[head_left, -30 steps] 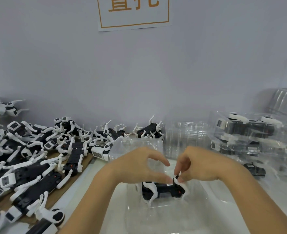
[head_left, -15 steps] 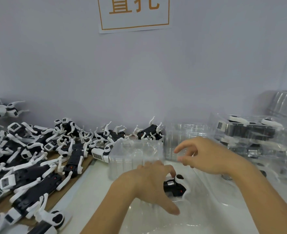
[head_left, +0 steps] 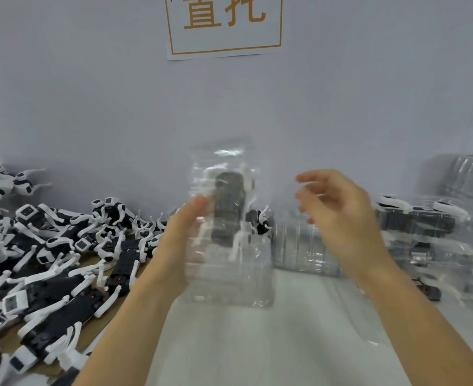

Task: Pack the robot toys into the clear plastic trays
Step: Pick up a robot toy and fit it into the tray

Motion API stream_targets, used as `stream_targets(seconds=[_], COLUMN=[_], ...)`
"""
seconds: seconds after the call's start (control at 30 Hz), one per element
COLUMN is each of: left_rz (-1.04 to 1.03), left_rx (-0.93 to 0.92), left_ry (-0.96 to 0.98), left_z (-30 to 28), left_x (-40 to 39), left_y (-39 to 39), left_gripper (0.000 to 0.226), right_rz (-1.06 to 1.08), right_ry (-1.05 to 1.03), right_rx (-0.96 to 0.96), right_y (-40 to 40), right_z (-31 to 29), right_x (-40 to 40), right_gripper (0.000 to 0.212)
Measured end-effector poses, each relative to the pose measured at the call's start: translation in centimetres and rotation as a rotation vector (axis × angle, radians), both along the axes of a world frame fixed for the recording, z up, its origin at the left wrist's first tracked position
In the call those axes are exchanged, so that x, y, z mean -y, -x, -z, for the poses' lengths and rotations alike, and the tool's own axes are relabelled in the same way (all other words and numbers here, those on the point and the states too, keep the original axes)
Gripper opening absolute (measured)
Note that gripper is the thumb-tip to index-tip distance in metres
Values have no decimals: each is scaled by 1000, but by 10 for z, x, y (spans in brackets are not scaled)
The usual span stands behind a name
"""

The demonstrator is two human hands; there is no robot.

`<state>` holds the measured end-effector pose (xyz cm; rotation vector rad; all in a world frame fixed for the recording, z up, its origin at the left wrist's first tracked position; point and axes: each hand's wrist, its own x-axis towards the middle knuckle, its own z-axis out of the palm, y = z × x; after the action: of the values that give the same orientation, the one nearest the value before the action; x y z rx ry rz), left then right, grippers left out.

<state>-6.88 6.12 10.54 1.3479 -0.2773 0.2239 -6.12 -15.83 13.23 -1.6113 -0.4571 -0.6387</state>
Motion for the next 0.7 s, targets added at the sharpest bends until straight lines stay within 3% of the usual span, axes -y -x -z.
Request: stream_targets(seconds=[0.1,0.2,0.3,0.43,0.7], left_rz=[44,1,-11,-30,-36], left_rx=[-116,-101,-98,-158,-246], left_ry=[338,477,444,402,347], left_z=[2,6,10,7,4], left_x=[3,7,7,7,9], left_y=[0,0,-2,1,3], left_gripper=[51,50,65,67,112], right_rz=[-111,-116,-90,-117,-127], right_ry=[289,415,432,427,476], right_rx=[10,81,133,107,92], right_y=[3,7,7,7,7], right_z=[11,21,21,17,11], right_x=[-18,-36,-39,-31,-17], right_gripper=[19,21,20,21,22])
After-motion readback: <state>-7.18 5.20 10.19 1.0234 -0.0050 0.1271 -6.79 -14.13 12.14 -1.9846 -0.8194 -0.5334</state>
